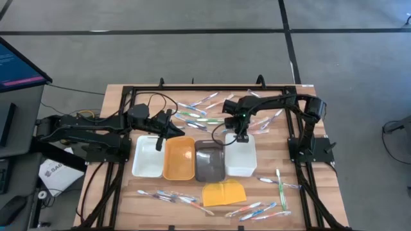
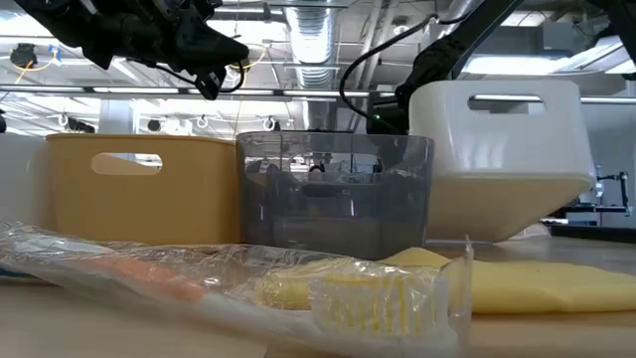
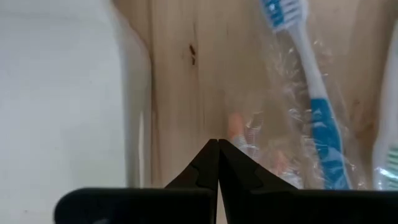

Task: Pick & Place Toothbrushes
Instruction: Adjust the orange toothbrushes

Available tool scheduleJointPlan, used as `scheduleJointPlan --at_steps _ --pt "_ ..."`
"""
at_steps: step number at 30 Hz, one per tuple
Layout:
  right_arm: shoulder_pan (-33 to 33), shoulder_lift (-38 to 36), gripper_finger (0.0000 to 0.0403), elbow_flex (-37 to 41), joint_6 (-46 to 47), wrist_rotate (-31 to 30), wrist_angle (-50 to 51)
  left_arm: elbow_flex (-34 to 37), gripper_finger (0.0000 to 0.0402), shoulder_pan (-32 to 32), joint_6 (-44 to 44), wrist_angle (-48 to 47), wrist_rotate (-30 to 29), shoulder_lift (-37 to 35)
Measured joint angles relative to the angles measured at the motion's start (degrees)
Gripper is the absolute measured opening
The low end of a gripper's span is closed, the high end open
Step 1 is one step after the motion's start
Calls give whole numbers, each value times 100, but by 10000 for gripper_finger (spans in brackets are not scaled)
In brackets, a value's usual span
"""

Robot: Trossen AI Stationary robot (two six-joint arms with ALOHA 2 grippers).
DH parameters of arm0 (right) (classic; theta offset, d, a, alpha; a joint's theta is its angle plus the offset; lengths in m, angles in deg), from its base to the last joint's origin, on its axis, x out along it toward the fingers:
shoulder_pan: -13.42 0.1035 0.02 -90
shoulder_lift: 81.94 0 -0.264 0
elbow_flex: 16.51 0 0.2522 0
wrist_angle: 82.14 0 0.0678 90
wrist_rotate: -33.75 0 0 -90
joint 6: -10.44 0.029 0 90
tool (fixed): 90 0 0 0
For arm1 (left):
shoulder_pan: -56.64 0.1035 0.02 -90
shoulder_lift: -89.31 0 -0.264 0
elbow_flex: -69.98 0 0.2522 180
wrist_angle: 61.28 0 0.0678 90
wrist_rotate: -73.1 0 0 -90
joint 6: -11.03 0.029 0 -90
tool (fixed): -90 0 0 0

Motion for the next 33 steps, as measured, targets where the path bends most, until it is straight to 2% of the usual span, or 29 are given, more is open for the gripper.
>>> scheduleJointPlan --at_steps 33 --pt "-4 -11 0 -22 59 -237 105 0 2 0 -20 43 0 0"
